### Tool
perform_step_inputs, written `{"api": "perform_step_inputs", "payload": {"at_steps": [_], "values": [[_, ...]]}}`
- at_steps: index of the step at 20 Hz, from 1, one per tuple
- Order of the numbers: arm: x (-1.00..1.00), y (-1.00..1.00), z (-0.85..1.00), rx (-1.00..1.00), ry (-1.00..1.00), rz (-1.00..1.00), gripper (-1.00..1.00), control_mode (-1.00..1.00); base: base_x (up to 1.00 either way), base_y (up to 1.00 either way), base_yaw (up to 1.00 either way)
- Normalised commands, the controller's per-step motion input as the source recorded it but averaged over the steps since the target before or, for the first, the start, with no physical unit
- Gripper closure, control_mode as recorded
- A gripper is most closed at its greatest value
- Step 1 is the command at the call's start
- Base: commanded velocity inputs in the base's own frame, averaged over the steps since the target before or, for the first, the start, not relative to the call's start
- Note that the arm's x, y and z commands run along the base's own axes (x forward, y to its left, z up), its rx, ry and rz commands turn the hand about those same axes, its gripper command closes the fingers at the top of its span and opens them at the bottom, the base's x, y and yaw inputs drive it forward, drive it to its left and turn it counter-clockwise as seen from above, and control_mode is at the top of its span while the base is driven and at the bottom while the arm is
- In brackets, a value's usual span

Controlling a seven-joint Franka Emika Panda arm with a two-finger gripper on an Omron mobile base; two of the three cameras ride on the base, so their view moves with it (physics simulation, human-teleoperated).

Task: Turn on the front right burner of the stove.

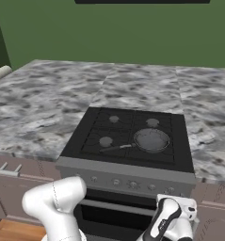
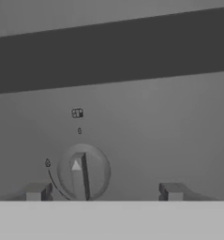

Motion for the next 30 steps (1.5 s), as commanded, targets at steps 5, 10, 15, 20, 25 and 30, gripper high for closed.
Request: {"api": "perform_step_inputs", "payload": {"at_steps": [5,10,15,20,25,30], "values": [[0.12,0.00,0.00,0.04,-0.06,0.00,-1.00,-1.00,0.00,0.00,0.00],[0.08,0.00,0.00,0.04,-0.13,0.00,1.00,-1.00,0.00,0.00,0.00],[0.00,0.00,0.00,0.04,-0.19,0.00,1.00,-1.00,0.00,0.00,0.00],[0.05,0.00,0.00,0.01,-0.07,0.00,1.00,-1.00,0.00,0.00,0.00],[0.06,0.00,0.00,-0.02,0.02,0.00,1.00,-1.00,0.00,0.00,0.00],[-0.02,-0.05,-0.10,-0.17,-0.04,0.01,1.00,-1.00,0.00,0.00,0.00]]}}
